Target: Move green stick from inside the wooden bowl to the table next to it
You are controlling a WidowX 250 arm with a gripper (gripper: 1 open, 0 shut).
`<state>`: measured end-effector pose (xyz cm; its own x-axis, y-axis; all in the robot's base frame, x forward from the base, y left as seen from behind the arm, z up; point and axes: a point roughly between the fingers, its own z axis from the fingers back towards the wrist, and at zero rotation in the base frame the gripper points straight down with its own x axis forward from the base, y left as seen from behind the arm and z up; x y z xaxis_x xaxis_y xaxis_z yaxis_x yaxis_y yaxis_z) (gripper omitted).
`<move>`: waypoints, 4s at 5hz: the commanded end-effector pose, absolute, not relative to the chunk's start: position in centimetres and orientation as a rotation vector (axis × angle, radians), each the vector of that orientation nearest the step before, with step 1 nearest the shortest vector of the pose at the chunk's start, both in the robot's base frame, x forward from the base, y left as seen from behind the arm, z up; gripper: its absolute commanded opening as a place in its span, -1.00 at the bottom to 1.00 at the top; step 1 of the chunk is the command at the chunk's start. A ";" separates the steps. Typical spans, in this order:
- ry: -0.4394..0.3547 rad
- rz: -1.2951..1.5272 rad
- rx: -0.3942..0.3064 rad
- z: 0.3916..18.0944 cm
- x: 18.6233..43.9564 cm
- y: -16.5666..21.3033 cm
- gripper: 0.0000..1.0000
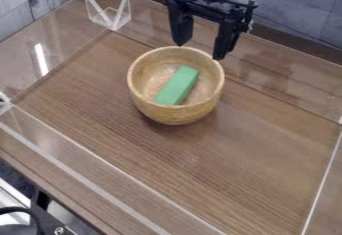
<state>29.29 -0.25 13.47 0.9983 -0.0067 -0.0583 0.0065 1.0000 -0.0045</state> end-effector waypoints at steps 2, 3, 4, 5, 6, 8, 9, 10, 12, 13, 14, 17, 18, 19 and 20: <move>0.076 0.036 0.016 10.6 28.4 1.0 1.00; 0.072 0.092 0.012 8.4 28.2 1.3 1.00; 0.050 0.122 0.004 7.8 28.6 2.5 1.00; 0.038 0.125 0.003 7.6 29.1 3.5 1.00; 0.025 0.051 0.001 7.1 29.2 3.1 1.00; 0.005 -0.006 -0.003 6.5 28.9 2.0 1.00; -0.007 0.026 -0.003 6.5 28.8 2.0 1.00; -0.022 0.114 -0.001 6.9 29.4 2.2 1.00; -0.052 0.234 0.004 8.2 30.4 3.3 1.00; -0.065 0.265 0.004 9.0 30.6 3.9 1.00; -0.067 0.276 0.003 8.1 29.9 3.8 1.00; -0.089 0.221 0.005 6.6 30.3 2.8 1.00; -0.096 0.201 0.007 6.7 31.5 3.4 1.00; -0.099 0.191 0.009 6.8 32.4 4.4 1.00; -0.091 0.130 0.007 5.9 32.5 5.2 1.00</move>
